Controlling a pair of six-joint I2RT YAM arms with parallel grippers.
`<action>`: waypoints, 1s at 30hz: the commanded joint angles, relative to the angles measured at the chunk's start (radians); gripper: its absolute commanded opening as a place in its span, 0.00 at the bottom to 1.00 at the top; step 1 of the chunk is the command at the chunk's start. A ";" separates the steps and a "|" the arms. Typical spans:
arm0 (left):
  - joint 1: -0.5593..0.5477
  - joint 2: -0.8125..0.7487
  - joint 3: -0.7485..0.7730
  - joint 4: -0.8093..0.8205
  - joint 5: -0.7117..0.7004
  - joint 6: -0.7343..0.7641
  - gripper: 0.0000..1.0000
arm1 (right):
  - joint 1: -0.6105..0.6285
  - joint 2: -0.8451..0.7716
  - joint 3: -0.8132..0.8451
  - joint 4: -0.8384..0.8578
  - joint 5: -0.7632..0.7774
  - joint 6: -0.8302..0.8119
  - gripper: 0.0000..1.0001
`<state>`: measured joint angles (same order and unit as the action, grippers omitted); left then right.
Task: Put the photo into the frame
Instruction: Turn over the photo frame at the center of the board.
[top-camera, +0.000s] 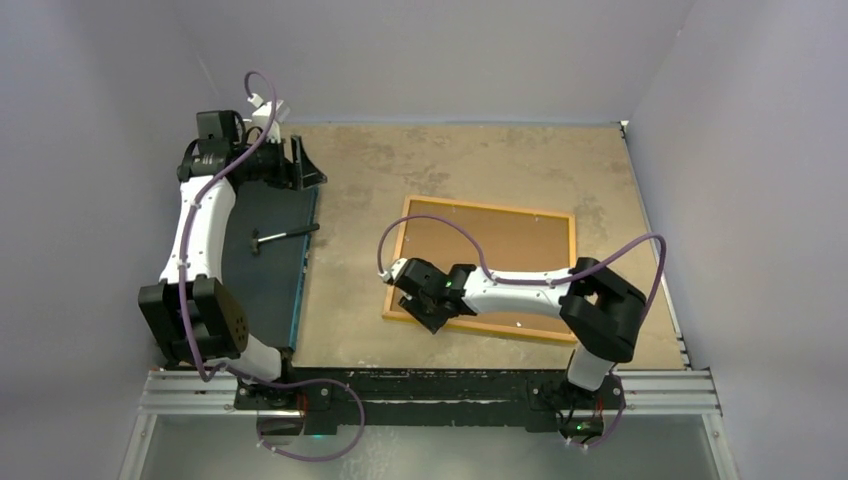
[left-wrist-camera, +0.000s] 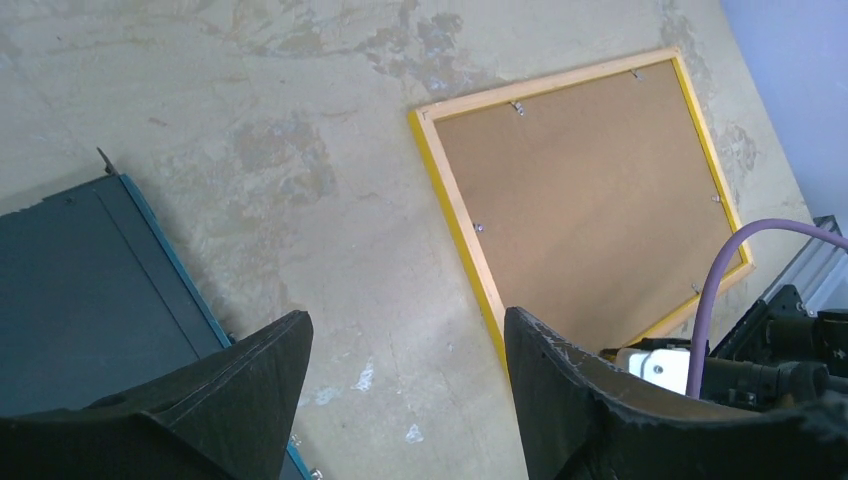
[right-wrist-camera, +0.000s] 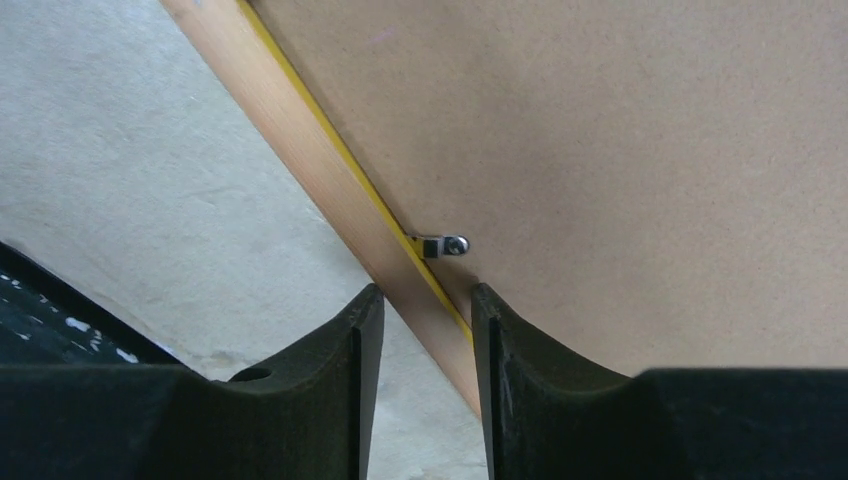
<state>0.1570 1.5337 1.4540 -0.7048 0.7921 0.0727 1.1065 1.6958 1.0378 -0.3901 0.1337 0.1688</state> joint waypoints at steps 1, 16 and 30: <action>0.009 -0.079 0.013 0.019 -0.004 0.015 0.69 | 0.029 0.031 0.015 -0.003 0.075 0.022 0.38; 0.019 -0.310 -0.244 0.093 0.283 0.416 0.73 | 0.063 0.102 0.266 0.017 0.204 -0.059 0.00; 0.020 -0.568 -0.525 -0.290 0.190 1.425 0.71 | -0.098 0.085 0.599 -0.006 -0.127 -0.071 0.00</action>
<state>0.1703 1.0592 0.9821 -0.9565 0.9909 1.1988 1.0687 1.8431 1.5661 -0.4133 0.1261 0.0898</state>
